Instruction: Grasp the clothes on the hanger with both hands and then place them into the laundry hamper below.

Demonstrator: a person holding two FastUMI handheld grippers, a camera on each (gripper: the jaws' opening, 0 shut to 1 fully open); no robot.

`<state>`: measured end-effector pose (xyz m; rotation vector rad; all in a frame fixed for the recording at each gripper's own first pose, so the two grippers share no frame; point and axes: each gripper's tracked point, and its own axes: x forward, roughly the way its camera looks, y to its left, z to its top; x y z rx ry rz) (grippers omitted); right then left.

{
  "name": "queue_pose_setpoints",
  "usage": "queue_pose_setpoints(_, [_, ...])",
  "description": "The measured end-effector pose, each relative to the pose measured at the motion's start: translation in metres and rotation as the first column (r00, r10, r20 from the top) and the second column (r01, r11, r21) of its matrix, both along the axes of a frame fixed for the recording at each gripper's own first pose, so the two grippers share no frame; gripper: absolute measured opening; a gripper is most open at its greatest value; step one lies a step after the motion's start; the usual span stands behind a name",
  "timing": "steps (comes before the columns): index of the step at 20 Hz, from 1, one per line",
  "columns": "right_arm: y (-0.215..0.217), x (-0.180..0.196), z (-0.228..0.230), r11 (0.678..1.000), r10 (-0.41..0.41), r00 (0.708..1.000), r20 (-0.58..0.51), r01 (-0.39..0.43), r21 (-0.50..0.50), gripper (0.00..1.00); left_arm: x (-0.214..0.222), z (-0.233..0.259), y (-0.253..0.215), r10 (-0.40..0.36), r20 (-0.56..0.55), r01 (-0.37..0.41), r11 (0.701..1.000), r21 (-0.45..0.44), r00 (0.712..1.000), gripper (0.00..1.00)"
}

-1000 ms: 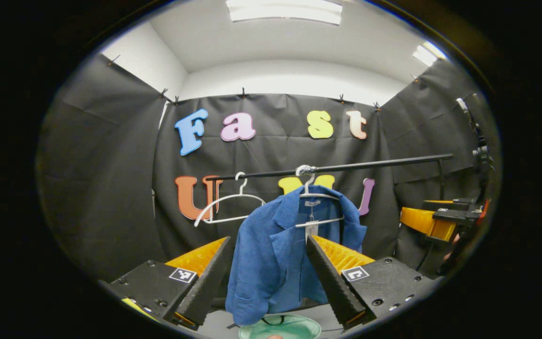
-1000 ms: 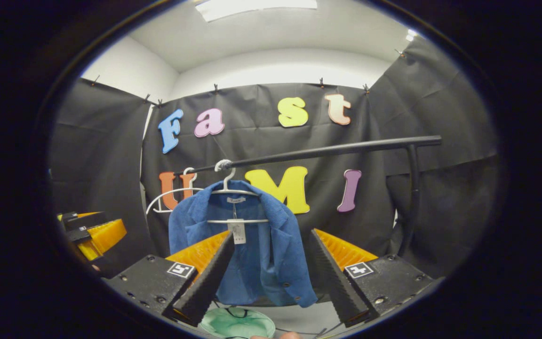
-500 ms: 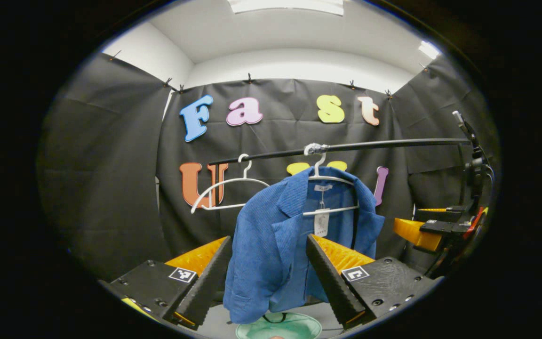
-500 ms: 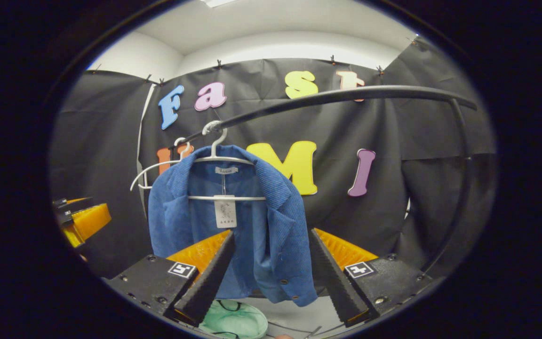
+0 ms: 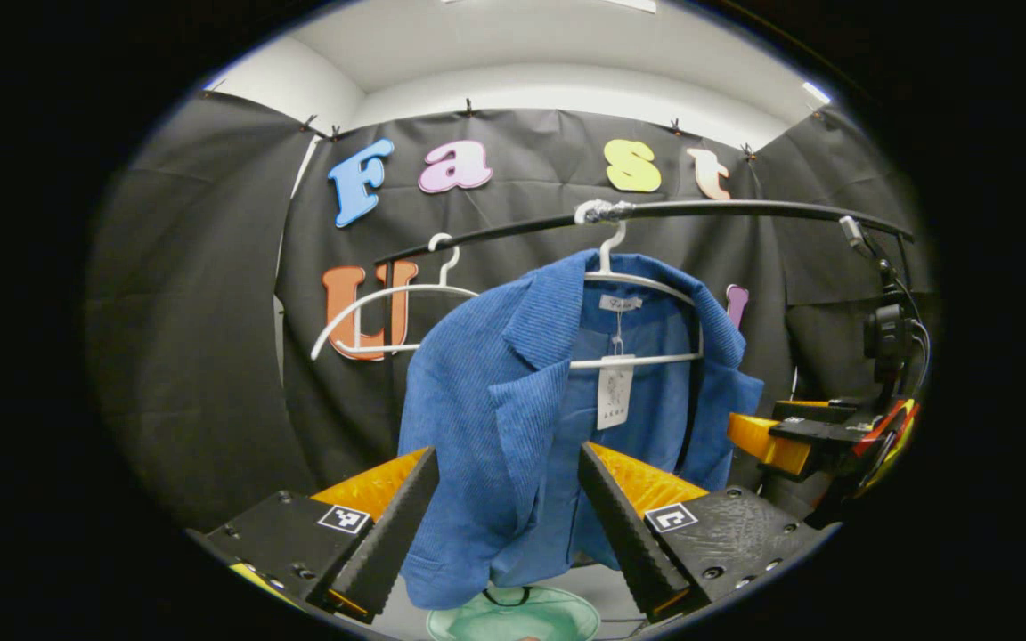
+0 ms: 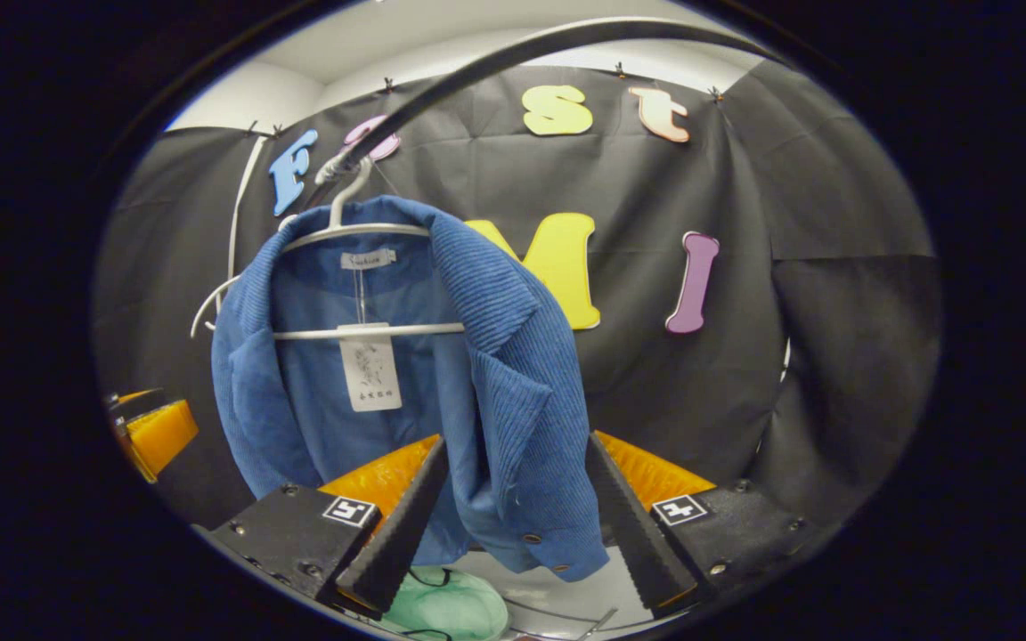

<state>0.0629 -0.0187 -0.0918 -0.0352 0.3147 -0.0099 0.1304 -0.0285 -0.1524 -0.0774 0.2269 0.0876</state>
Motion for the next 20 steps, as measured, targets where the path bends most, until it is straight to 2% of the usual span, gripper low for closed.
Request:
queue_pose_setpoints(1, [-0.001, 0.003, -0.002, 1.0, -0.003, 1.0, -0.01, 0.003, -0.002, 0.97, 0.009, -0.004, -0.001, 0.001, -0.006, -0.001, 1.0, 0.0, 1.0, 0.92])
queue_pose_setpoints(2, [-0.001, 0.004, -0.005, 1.0, -0.005, 1.0, -0.022, 0.005, -0.001, 0.96, 0.017, -0.011, -0.002, 0.004, -0.017, -0.004, 1.0, 0.001, 1.0, 0.92])
queue_pose_setpoints(4, [-0.001, 0.007, -0.008, 1.0, 0.0, 0.999, -0.036, 0.0, 0.007, 0.94, 0.034, -0.02, -0.006, 0.006, -0.027, -0.006, 1.0, 0.001, 1.0, 1.0])
queue_pose_setpoints(9, [-0.003, 0.014, -0.012, 1.0, 0.018, 0.998, -0.055, -0.018, -0.006, 0.78, 0.068, -0.045, -0.003, 0.069, -0.073, -0.071, 0.997, -0.022, 0.995, 0.91])
queue_pose_setpoints(10, [-0.003, 0.014, -0.013, 1.0, 0.028, 0.998, -0.059, -0.029, -0.005, 0.77, 0.071, -0.047, -0.002, 0.077, -0.078, -0.079, 0.997, -0.026, 0.994, 0.99])
queue_pose_setpoints(12, [-0.004, 0.014, -0.014, 0.999, 0.039, 0.998, -0.058, -0.039, 0.007, 0.66, 0.079, -0.049, -0.001, 0.084, -0.083, -0.087, 0.996, -0.025, 0.993, 0.75])
queue_pose_setpoints(13, [-0.003, 0.015, -0.013, 0.999, 0.046, 0.997, -0.057, -0.045, 0.015, 0.55, 0.083, -0.051, -0.001, 0.082, -0.085, -0.085, 0.996, -0.026, 0.993, 0.63])
queue_pose_setpoints(15, [-0.002, 0.016, -0.012, 0.998, 0.055, 0.997, -0.052, -0.053, 0.039, 0.4, 0.088, -0.053, 0.002, 0.099, -0.101, -0.102, 0.994, -0.025, 0.99, 0.42])
queue_pose_setpoints(17, [-0.003, 0.019, -0.006, 0.996, 0.049, 0.998, -0.029, -0.046, 0.082, 0.34, 0.094, -0.054, 0.005, 0.112, -0.108, -0.117, 0.992, -0.043, 0.988, 0.2])
queue_pose_setpoints(19, [0.004, 0.025, -0.001, 0.982, 0.046, 0.999, -0.009, -0.044, 0.182, 0.27, 0.096, -0.055, 0.003, 0.107, -0.115, -0.119, 0.987, -0.108, 0.988, 0.13])
queue_pose_setpoints(20, [0.01, 0.024, 0.003, 0.969, 0.043, 0.999, -0.003, -0.041, 0.245, 0.25, 0.094, -0.054, 0.003, 0.105, -0.118, -0.122, 0.982, -0.143, 0.987, 0.13])
